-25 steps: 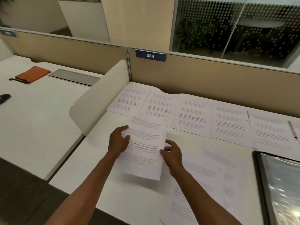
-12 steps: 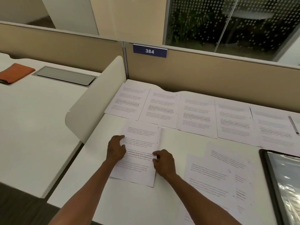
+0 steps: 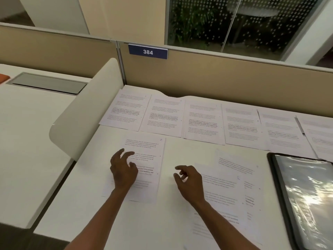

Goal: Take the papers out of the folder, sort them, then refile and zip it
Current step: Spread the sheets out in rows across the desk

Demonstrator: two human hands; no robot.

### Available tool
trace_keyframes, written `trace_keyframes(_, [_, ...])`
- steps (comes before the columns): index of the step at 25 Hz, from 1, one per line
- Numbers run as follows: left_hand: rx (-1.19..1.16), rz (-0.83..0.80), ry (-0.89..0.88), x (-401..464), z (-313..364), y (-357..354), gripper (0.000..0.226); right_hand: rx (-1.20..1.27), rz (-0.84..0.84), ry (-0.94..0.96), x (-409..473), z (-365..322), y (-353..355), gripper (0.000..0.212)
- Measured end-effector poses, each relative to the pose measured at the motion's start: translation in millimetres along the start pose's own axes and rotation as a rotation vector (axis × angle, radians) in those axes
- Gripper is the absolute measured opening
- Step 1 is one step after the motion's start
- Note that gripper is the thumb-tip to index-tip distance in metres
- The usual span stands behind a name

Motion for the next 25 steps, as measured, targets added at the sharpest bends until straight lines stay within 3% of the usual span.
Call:
trace_keyframes(6, [-0.155, -0.351, -0.153, -130.4, 51.4, -85.4, 0.035, -0.188, 0.217, -0.377, -78.6, 116.9, 122.0, 0.040])
trace_keyframes(9, [-0.084, -0.503, -0.223, -186.2, 58.2, -124.9, 0.042, -0.310, 0.092, -0.501, -100.0, 154.0, 142.4, 0.063])
trace_keyframes(13, [0.135, -0.535, -0.334, -212.8, 60.7, -148.6, 0.057, -0.380, 0.015, -0.471, -110.2, 165.4, 143.9, 0.077])
trace_keyframes(17, [0.242, -0.555, -0.342, -220.3, 61.7, -156.7, 0.060, -0.281, 0.013, -0.458, -112.8, 167.2, 143.4, 0.075])
trace_keyframes(21, [0.240, -0.576, -0.347, -227.9, 68.3, -161.7, 0.060, -0.061, 0.161, -0.479, -115.9, 160.6, 152.7, 0.070])
trace_keyframes(25, [0.185, -0.574, -0.341, -229.7, 77.0, -158.8, 0.057, 0.109, 0.243, -0.465, -112.7, 144.1, 168.2, 0.037])
Point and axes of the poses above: each hand's wrist, its own x-axis towards the middle knuckle, its own y-axis out of the back of the hand, z = x × y, the point moved 6 cm from there along x, towards the middle knuckle, and after that the axes turned 7 degrees about -x, right-handed, at the moved point
